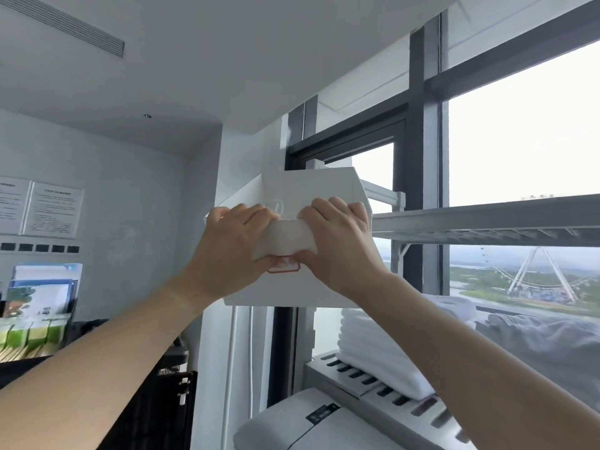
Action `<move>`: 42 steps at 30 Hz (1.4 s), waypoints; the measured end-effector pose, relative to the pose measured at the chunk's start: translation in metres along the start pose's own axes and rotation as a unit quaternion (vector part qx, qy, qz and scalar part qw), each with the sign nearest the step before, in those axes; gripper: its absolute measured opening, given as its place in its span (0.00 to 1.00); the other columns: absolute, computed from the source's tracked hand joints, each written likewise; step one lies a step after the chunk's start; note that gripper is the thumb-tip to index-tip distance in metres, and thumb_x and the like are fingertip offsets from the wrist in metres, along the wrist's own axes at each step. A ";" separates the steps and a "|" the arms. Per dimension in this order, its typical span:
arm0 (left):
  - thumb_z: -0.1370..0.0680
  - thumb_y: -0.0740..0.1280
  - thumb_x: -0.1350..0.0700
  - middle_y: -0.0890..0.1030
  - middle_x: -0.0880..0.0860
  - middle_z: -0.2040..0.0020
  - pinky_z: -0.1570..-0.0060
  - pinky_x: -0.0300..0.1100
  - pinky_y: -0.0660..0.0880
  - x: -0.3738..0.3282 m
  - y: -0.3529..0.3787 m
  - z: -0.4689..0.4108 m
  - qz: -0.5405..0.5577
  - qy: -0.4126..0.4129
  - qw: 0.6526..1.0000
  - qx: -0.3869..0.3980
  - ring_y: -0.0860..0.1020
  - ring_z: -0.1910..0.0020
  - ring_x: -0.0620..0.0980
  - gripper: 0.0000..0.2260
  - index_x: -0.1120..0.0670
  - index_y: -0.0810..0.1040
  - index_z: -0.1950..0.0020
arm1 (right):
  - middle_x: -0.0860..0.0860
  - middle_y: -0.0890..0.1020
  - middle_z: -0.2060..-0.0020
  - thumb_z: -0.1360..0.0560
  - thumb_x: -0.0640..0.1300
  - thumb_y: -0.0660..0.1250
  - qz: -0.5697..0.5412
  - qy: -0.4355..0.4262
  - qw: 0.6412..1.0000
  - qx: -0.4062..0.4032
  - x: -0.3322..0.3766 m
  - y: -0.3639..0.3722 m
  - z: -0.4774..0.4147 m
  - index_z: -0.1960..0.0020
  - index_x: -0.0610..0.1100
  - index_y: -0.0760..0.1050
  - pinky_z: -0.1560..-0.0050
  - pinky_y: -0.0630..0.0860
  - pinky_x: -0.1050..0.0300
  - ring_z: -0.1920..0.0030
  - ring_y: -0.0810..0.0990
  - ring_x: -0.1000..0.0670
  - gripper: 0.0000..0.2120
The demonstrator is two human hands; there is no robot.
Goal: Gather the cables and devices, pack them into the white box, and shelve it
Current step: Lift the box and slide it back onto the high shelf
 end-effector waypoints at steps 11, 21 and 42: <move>0.35 0.71 0.44 0.80 0.49 0.52 0.54 0.52 0.69 0.073 0.016 0.004 0.045 0.013 0.999 -0.001 0.77 0.54 0.55 0.21 0.50 0.70 0.47 | 0.49 0.77 0.61 0.42 0.46 0.77 0.038 0.006 0.999 0.011 0.030 0.052 -0.038 0.56 0.43 0.75 0.56 0.56 0.57 0.58 0.75 0.45 0.18; 0.34 0.71 0.43 0.80 0.50 0.55 0.56 0.48 0.66 0.097 0.030 0.008 0.051 0.030 0.996 -0.060 0.77 0.56 0.54 0.20 0.52 0.71 0.49 | 0.50 0.77 0.64 0.45 0.46 0.78 0.087 0.013 0.996 -0.017 0.041 0.070 -0.047 0.59 0.43 0.75 0.58 0.58 0.56 0.62 0.76 0.45 0.19; 0.32 0.66 0.41 0.79 0.48 0.51 0.50 0.43 0.54 0.051 0.094 -0.095 0.154 0.083 0.978 -0.113 0.70 0.50 0.45 0.22 0.52 0.75 0.44 | 0.48 0.78 0.62 0.44 0.47 0.80 0.111 0.028 0.993 -0.033 -0.076 0.043 -0.074 0.56 0.42 0.76 0.59 0.52 0.58 0.60 0.75 0.44 0.21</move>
Point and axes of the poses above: each hand's wrist, its own z-axis away from the middle knuckle, its own y-axis out of the palm, x = y × z, the point moved 6 cm from there along -z, towards the middle knuckle
